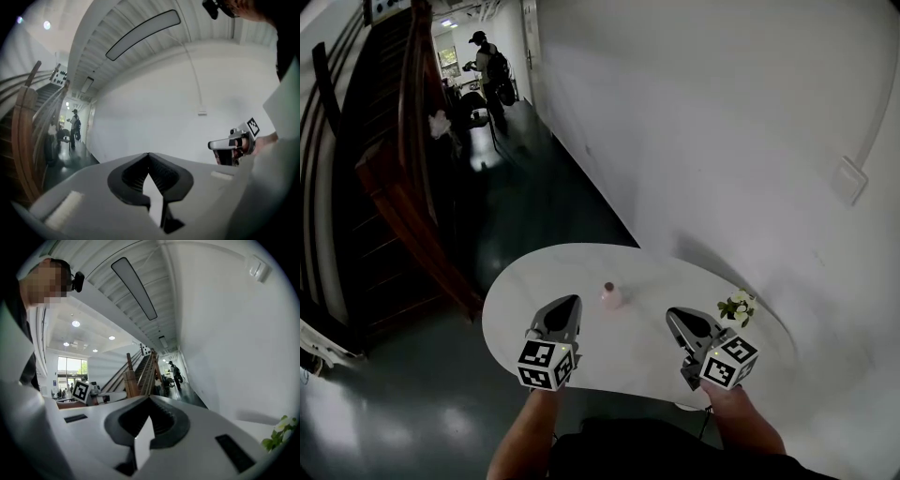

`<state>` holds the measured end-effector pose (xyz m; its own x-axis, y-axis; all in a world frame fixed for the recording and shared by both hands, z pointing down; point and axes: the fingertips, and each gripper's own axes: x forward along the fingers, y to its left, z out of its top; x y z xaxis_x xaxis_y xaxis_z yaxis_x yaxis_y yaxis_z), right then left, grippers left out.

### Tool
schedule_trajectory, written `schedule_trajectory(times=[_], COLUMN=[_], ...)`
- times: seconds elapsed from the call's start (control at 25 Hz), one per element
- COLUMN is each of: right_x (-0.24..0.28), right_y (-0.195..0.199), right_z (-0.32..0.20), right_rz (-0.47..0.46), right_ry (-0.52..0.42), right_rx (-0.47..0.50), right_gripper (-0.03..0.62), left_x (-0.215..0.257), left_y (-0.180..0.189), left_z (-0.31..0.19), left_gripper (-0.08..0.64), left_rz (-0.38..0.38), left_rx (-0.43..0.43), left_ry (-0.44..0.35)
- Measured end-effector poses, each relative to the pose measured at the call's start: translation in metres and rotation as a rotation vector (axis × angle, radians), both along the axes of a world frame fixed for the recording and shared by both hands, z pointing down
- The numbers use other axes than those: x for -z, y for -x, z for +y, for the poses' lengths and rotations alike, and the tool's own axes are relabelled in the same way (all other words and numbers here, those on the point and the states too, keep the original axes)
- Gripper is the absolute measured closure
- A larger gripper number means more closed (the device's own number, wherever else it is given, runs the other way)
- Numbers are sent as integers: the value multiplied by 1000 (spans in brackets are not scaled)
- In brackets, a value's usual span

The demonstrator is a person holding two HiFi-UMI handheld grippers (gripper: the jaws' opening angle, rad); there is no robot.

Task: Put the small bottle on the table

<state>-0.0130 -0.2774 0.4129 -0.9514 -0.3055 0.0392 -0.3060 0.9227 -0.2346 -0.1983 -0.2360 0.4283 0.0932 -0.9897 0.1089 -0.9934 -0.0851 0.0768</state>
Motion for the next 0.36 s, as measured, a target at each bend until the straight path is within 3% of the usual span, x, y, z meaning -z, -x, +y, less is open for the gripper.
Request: schedule_trajectory(times=[0.08, 0.36], right_x=[2, 14], right_y=[5, 20], right_z=[3, 13], right_rz=[1, 2], right_ry=[-9, -73], right_rx=[3, 36], right_gripper=[581, 581], left_x=[-1, -2], left_y=[0, 12], left_z=[1, 2], left_gripper=[549, 551], left_rz=[-32, -1], left_rx=[-11, -6], left_ry=[-7, -18])
